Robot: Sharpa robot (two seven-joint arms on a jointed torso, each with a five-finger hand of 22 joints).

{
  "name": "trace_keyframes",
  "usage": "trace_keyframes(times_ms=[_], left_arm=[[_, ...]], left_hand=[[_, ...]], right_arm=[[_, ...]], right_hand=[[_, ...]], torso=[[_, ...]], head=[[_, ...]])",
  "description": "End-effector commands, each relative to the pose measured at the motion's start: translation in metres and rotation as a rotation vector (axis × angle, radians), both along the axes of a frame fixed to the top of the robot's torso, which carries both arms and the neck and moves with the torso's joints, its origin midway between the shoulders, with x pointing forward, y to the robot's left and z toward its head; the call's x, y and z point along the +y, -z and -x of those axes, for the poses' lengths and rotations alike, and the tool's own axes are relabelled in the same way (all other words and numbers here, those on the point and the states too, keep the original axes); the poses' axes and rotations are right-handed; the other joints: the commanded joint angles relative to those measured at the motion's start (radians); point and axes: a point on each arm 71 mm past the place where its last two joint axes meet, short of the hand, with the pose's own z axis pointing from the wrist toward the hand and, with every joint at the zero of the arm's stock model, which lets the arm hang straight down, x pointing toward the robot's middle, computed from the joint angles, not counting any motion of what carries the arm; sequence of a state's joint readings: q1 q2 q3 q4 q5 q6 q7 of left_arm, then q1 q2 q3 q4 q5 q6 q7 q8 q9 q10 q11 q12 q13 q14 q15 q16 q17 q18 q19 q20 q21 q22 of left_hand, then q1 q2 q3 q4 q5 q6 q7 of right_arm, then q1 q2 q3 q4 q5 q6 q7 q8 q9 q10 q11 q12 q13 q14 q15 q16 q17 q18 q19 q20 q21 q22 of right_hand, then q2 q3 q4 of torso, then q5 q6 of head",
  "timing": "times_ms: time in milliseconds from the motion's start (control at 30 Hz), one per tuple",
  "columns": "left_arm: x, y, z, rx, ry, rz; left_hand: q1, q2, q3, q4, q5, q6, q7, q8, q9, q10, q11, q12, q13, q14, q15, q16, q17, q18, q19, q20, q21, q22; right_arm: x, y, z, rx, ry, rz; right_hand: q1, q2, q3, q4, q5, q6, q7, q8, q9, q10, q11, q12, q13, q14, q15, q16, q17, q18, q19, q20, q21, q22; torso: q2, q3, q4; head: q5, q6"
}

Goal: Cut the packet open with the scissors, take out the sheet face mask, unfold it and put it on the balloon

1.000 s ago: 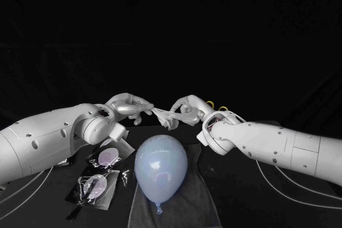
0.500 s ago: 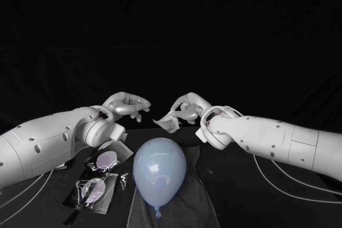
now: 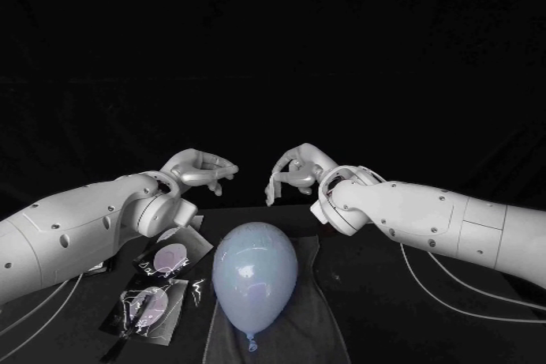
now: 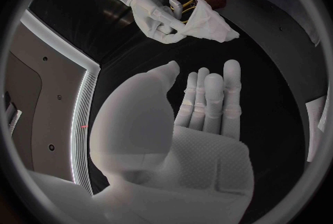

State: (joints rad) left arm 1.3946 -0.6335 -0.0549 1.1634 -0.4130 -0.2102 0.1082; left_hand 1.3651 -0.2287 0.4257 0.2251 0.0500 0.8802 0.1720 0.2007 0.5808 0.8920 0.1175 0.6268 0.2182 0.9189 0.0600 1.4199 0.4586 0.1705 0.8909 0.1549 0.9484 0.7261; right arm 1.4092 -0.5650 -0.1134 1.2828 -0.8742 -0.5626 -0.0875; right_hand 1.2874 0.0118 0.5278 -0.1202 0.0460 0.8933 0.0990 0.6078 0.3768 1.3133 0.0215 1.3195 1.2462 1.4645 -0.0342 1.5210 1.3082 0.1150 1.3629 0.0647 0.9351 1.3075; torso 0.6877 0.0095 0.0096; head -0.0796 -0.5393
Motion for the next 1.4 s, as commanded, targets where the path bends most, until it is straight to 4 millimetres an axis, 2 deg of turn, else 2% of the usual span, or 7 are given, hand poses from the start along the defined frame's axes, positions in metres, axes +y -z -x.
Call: trace_keyframes(times_ms=[33, 367, 567, 900, 1067, 1333, 1400], left_arm=[[-0.004, 0.003, 0.0, -0.015, 0.017, -0.037], [-0.027, 0.005, 0.007, -0.096, 0.125, -0.057], [-0.046, 0.004, 0.013, -0.13, 0.188, -0.081], [-0.065, 0.005, 0.016, -0.128, 0.222, -0.099], [-0.068, 0.006, 0.015, -0.12, 0.204, -0.108], [-0.065, 0.006, 0.014, -0.114, 0.178, -0.114], [-0.064, 0.006, 0.013, -0.112, 0.17, -0.116]], left_hand=[[0.004, -0.01, -0.017, 0.003, -0.002, 0.005, 0.004, -0.009, -0.004, -0.016, 0.003, 0.005, 0.001, -0.014, 0.003, -0.002, -0.003, 0.01, -0.01, 0.002, -0.011, -0.003], [0.009, -0.014, -0.128, 0.049, -0.003, 0.029, 0.003, -0.026, -0.03, -0.071, 0.016, -0.013, -0.021, -0.133, 0.023, -0.066, -0.043, 0.009, -0.071, 0.027, -0.098, -0.045], [0.027, -0.002, -0.177, 0.059, -0.003, 0.07, -0.007, -0.015, -0.035, -0.045, 0.006, -0.008, -0.027, -0.132, 0.016, -0.064, -0.051, 0.012, -0.063, 0.028, -0.115, -0.056], [0.008, 0.01, -0.253, 0.065, -0.003, 0.08, -0.005, -0.02, -0.048, -0.025, 0.002, -0.01, -0.034, -0.12, 0.011, -0.055, -0.056, 0.012, -0.046, 0.023, -0.123, -0.06], [0.026, 0.044, -0.331, 0.065, -0.003, 0.098, -0.012, -0.019, -0.055, -0.001, -0.005, -0.004, -0.037, -0.097, 0.003, -0.039, -0.056, 0.013, -0.022, 0.016, -0.12, -0.059], [0.08, 0.082, -0.35, 0.061, -0.003, 0.122, -0.024, -0.014, -0.059, 0.025, -0.017, 0.004, -0.037, -0.069, -0.008, -0.021, -0.054, 0.013, 0.0, 0.005, -0.108, -0.051], [0.107, 0.092, -0.348, 0.058, -0.003, 0.153, -0.037, 0.002, -0.053, 0.052, -0.028, 0.019, -0.031, -0.055, -0.017, -0.011, -0.051, 0.014, 0.009, 0.0, -0.1, -0.046]], right_arm=[[0.0, -0.005, 0.0, -0.035, 0.023, -0.019], [0.01, -0.008, 0.002, -0.033, -0.009, -0.004], [0.016, -0.01, 0.004, -0.05, -0.031, 0.011], [0.027, -0.012, 0.012, -0.077, -0.073, 0.027], [0.031, -0.013, 0.017, -0.088, -0.088, 0.027], [0.03, -0.014, 0.02, -0.1, -0.093, 0.026], [0.03, -0.014, 0.02, -0.103, -0.092, 0.025]], right_hand=[[-0.011, 0.002, 0.006, -0.002, 0.003, 0.008, 0.001, 0.003, 0.001, 0.006, 0.002, 0.003, 0.001, 0.066, -0.006, 0.004, 0.129, -0.008, 0.007, 0.002, 0.003, 0.121], [-0.014, -0.002, 0.01, -0.004, 0.003, 0.008, 0.001, 0.005, 0.002, 0.008, 0.002, 0.004, 0.003, 0.067, -0.006, 0.005, 0.131, -0.008, 0.009, 0.001, 0.006, 0.122], [-0.015, -0.004, 0.015, -0.008, 0.003, 0.007, 0.001, 0.008, 0.002, 0.008, 0.002, 0.004, 0.003, 0.068, -0.007, 0.005, 0.132, -0.009, 0.011, 0.001, 0.011, 0.122], [-0.016, -0.007, 0.024, -0.012, 0.003, 0.007, 0.001, 0.01, 0.002, 0.007, 0.002, 0.002, 0.0, 0.069, -0.007, 0.006, 0.133, -0.009, 0.013, 0.0, 0.014, 0.123], [-0.017, -0.008, 0.029, -0.015, 0.003, 0.007, 0.001, 0.012, 0.002, 0.007, 0.002, 0.001, 0.0, 0.07, -0.007, 0.007, 0.137, -0.01, 0.016, 0.0, 0.022, 0.125], [-0.018, -0.009, 0.032, -0.016, 0.003, 0.008, 0.001, 0.013, 0.002, 0.008, 0.002, 0.002, 0.001, 0.07, -0.007, 0.007, 0.138, -0.011, 0.017, 0.0, 0.027, 0.126], [-0.018, -0.009, 0.033, -0.016, 0.003, 0.008, 0.001, 0.013, 0.002, 0.008, 0.002, 0.002, 0.001, 0.07, -0.007, 0.007, 0.138, -0.011, 0.017, 0.0, 0.027, 0.126]], torso=[[0.002, -0.0001, -0.0001], [0.001, 0.0011, -0.0011], [0.001, 0.0024, -0.0016], [0.001, 0.0023, -0.0019], [0.002, 0.0025, -0.0006], [0.001, 0.002, -0.0005], [0.001, 0.0018, -0.0006]], head=[[0.0, 0.002], [0.002, 0.002], [0.003, 0.001], [0.003, 0.003], [0.003, 0.003], [0.003, 0.001], [0.002, 0.001]])
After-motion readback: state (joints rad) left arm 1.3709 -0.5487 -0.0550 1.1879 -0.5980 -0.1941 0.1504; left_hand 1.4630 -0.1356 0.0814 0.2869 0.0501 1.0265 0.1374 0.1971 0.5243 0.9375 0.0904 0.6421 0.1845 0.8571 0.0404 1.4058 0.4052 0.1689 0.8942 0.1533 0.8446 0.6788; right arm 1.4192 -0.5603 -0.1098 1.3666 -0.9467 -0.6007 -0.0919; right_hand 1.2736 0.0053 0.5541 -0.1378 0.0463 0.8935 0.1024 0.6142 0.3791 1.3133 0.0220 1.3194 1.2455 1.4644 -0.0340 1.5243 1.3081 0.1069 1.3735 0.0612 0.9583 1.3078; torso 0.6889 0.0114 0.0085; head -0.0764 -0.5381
